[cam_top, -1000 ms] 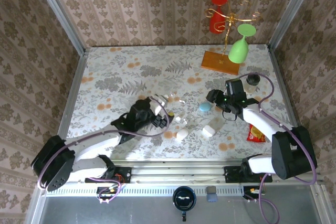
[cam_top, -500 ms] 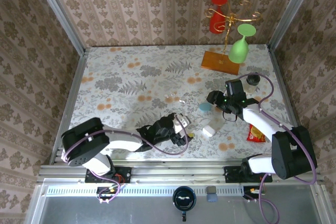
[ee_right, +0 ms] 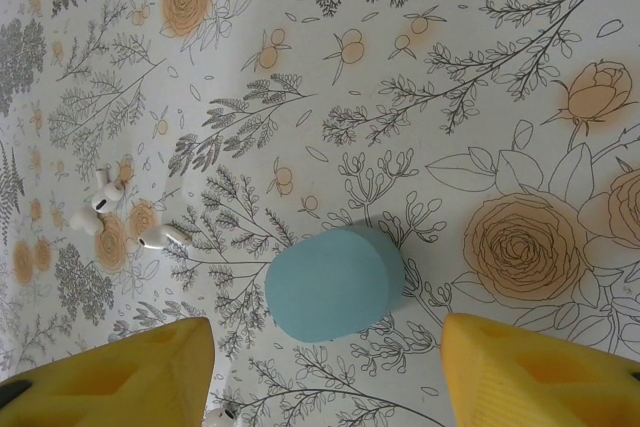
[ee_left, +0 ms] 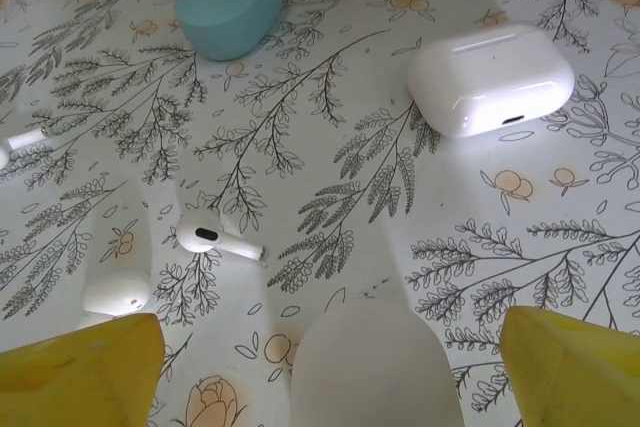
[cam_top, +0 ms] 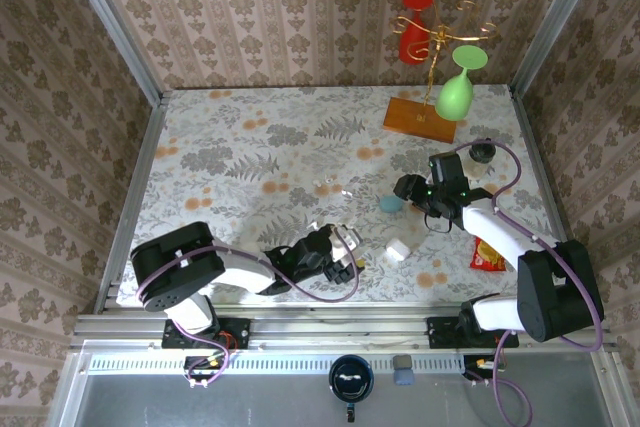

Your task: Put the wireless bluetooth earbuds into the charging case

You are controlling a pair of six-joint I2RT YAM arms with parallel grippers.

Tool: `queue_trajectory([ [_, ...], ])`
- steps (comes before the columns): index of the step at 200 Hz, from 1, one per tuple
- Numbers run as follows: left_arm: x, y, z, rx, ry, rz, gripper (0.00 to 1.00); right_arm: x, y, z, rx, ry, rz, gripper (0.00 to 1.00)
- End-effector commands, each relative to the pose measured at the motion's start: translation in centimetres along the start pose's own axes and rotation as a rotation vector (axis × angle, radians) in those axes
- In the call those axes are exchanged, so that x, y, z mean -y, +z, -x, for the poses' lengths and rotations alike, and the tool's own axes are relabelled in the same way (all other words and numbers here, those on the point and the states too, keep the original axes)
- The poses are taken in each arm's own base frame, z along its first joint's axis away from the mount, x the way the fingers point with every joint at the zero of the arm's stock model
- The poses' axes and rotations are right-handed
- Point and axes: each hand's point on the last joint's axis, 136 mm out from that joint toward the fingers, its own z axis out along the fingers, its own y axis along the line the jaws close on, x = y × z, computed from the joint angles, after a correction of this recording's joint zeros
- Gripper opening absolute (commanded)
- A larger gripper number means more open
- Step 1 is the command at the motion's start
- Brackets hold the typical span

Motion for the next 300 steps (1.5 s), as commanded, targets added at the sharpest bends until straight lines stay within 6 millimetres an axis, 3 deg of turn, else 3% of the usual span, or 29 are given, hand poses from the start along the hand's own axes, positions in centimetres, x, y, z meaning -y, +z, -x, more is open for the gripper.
queue_trajectory([
  [1,0.2,-0.3,-1.2,-0.034,0.047,-0.009,0.85,0.1,-0.2,-0.2,-0.004,-0.004,0.008,0.63],
  [37,0.6,0.0,-1.8,-0.081,0.059,-0.034,0.78,0.0,-0.3,-0.2,-0.005,-0.005,0.013,0.63],
  [81,1.5,0.4,-3.0,-0.150,0.060,-0.107,0.63,-0.3,-0.7,0.0,0.000,-0.013,0.023,0.62],
  [130,0.9,0.1,-2.6,-0.126,0.035,-0.108,0.35,-0.7,-1.2,-0.1,-0.003,-0.019,0.033,0.62],
  [164,0.6,-0.5,-1.5,-0.075,0.006,-0.130,0.35,-1.6,-2.5,0.3,-0.019,-0.108,0.036,0.60],
  [192,-0.1,-1.9,0.7,0.020,0.003,-0.142,0.35,-3.7,-3.6,-1.0,-0.103,-0.164,0.142,0.60],
  [238,-1.4,-5.0,3.9,0.181,0.079,-0.174,0.35,-10.4,-6.2,-4.9,-0.284,-0.160,0.521,0.61],
  [265,-3.0,-7.1,6.3,0.274,0.084,-0.155,0.35,-13.1,-8.2,-7.6,-0.336,-0.250,0.598,0.61],
  [300,-3.8,-9.2,9.0,0.382,0.103,-0.139,0.35,-15.8,-9.0,-10.4,-0.422,-0.298,0.673,0.62],
])
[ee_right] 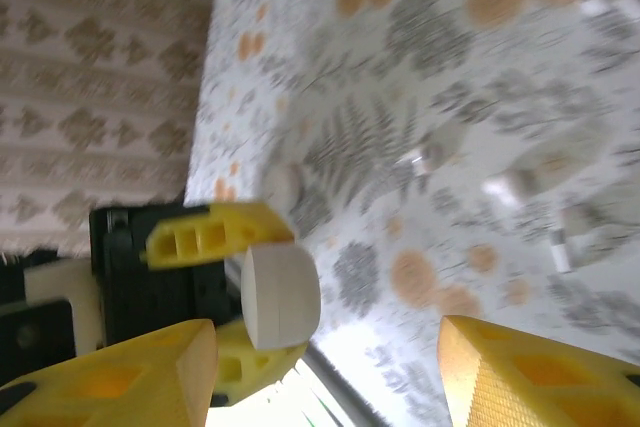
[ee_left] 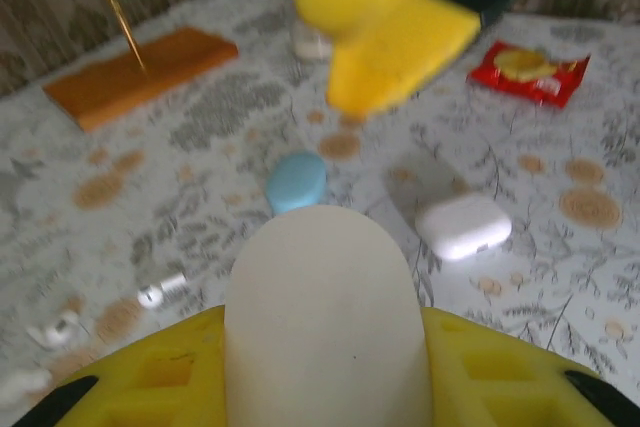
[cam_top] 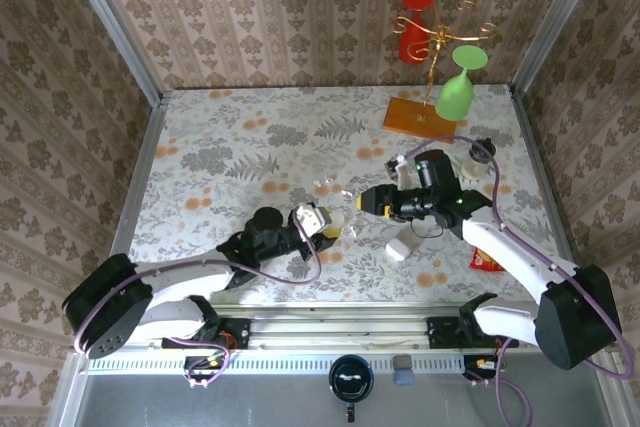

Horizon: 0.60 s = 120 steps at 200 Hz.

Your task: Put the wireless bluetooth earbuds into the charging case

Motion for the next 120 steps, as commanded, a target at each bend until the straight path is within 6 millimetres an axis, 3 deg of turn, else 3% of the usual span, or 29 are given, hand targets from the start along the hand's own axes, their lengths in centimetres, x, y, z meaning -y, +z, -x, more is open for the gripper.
queue_trajectory([
  [1,0.6,-0.8,1.8,0.077,0.049,-0.043,0.35,-3.3,0.6,-0.8,-0.059,-0.027,0.114,0.62],
  [33,0.7,-1.1,3.4,0.147,0.040,-0.050,0.35,-5.4,1.9,-0.5,-0.078,-0.031,0.220,0.51],
  [69,0.6,-1.0,3.5,0.162,0.033,-0.046,0.35,-6.0,2.4,-1.1,-0.123,-0.032,0.242,0.50],
  [120,0.3,-0.7,3.4,0.166,0.024,-0.032,0.35,-5.8,2.4,-1.3,-0.137,-0.006,0.227,0.27],
])
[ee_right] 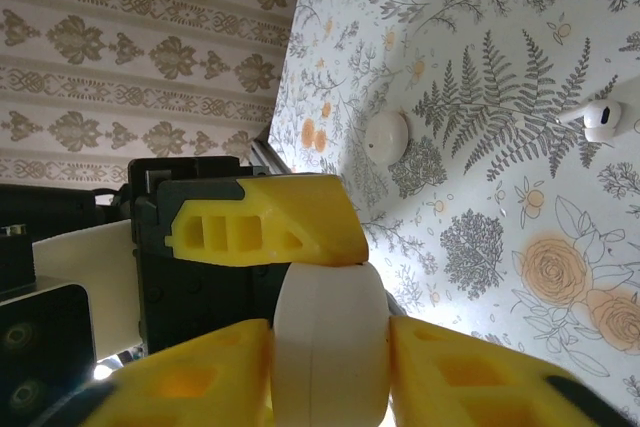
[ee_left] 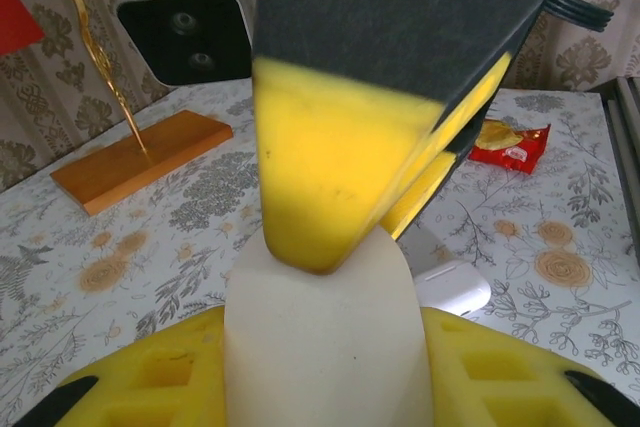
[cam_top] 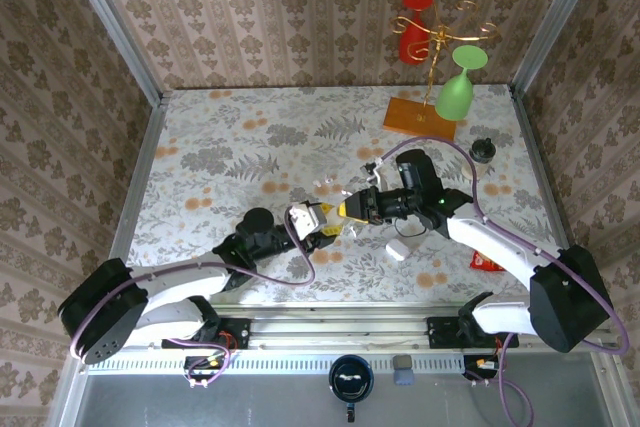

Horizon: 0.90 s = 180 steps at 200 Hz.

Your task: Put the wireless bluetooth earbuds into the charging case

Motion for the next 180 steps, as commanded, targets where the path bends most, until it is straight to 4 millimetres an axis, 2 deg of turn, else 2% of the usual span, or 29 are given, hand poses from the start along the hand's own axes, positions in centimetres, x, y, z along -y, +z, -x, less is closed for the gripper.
queue_trajectory([
  [1,-0.2,0.1,0.6,0.032,-0.015,0.003,0.35,-1.6,0.0,0.2,-0.018,-0.011,0.043,0.27],
  [15,-0.3,0.2,0.6,0.032,-0.014,0.007,0.36,-1.5,0.0,0.1,-0.019,-0.004,0.038,0.26],
  [22,-0.4,0.3,0.6,0.031,-0.013,0.010,0.39,-1.5,-0.1,0.2,-0.013,-0.001,0.034,0.26],
  [36,-0.6,0.3,0.6,0.035,-0.012,0.019,0.53,-1.6,-0.3,0.6,0.011,0.005,0.028,0.25],
  [59,-0.9,0.1,0.9,0.062,-0.020,0.038,0.72,-1.7,-1.1,1.9,0.075,0.028,0.041,0.25],
  [82,-1.2,-0.5,1.8,0.130,-0.041,0.060,0.83,-2.1,-1.9,3.4,0.134,0.073,0.118,0.24],
  [124,-2.3,-1.5,2.9,0.232,-0.100,0.102,0.87,-5.2,-3.7,5.8,0.211,0.125,0.308,0.22],
  [161,-3.1,-0.7,3.1,0.266,-0.127,0.094,0.86,-8.5,-5.3,7.2,0.259,0.118,0.429,0.18],
  [180,-3.9,-0.6,4.1,0.290,-0.137,0.101,0.86,-9.6,-6.0,7.4,0.267,0.120,0.463,0.17],
])
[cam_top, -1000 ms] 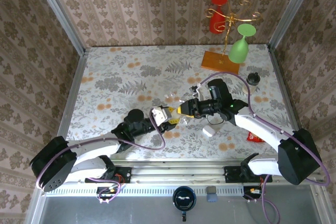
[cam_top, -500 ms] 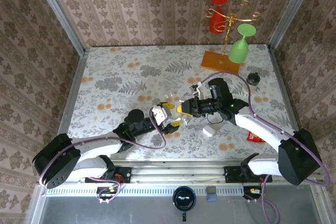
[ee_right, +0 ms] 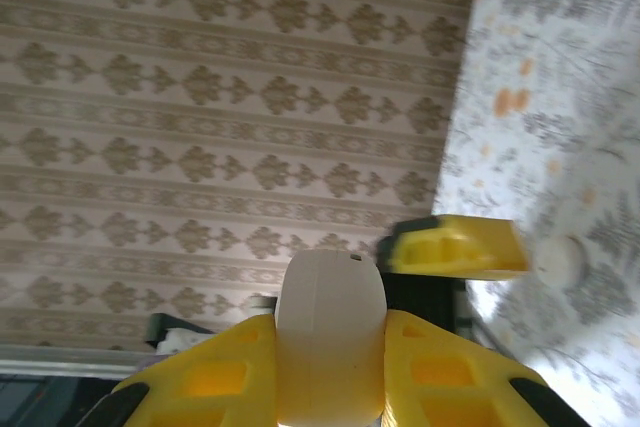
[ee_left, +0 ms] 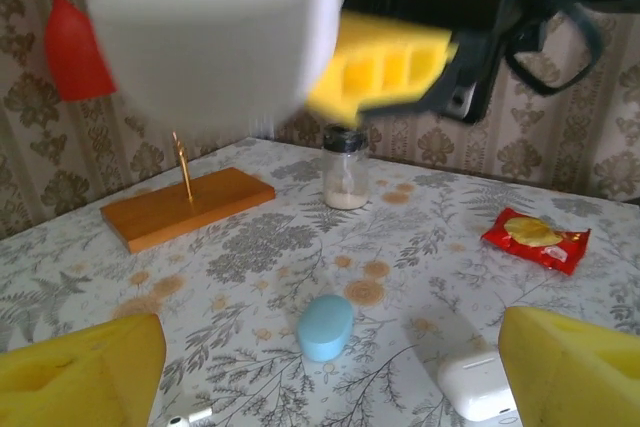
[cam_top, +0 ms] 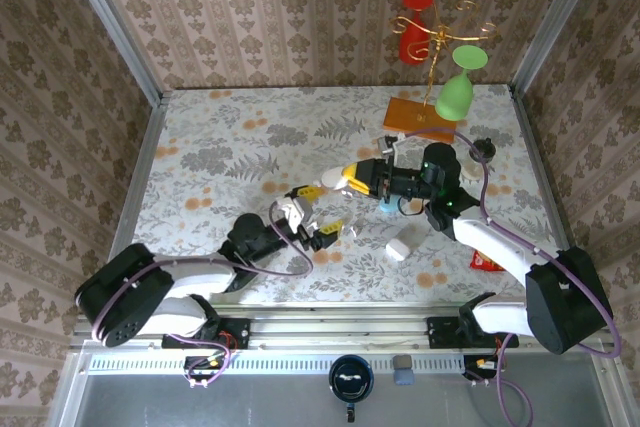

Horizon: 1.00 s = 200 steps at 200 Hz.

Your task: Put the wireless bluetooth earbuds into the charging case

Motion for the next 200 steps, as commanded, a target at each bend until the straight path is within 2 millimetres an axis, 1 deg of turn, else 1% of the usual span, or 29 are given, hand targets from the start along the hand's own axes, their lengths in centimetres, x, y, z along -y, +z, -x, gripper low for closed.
queue_trajectory([
  [1,-0.7,0.5,3.3,0.115,-0.029,-0.005,0.86,-4.5,-0.6,0.1,-0.002,-0.018,0.141,0.17],
  [15,-1.6,0.6,3.9,0.127,-0.026,0.013,0.84,-5.3,-0.9,0.0,0.003,-0.021,0.159,0.16],
  [32,-2.3,0.8,4.8,0.146,-0.014,0.001,0.81,-6.0,-1.2,-0.2,0.007,-0.022,0.168,0.15],
  [56,-2.4,1.3,6.7,0.187,0.004,-0.037,0.76,-6.7,-1.5,0.0,0.028,-0.005,0.179,0.14],
  [70,-2.5,1.5,7.8,0.207,-0.015,-0.055,0.73,-6.9,-1.6,0.0,0.033,0.000,0.183,0.14],
  [113,-1.3,2.1,10.3,0.254,-0.022,-0.144,0.69,-6.9,-1.6,0.3,0.046,0.028,0.189,0.13],
  [132,-0.9,2.4,11.1,0.268,-0.013,-0.175,0.64,-6.7,-1.5,0.1,0.030,0.033,0.188,0.13],
  [165,-0.4,2.8,11.9,0.282,-0.005,-0.209,0.59,-6.6,-1.4,0.2,0.027,0.045,0.192,0.13],
  [200,0.0,2.9,12.1,0.289,0.027,-0.221,0.57,-6.6,-1.4,0.1,0.021,0.053,0.187,0.13],
])
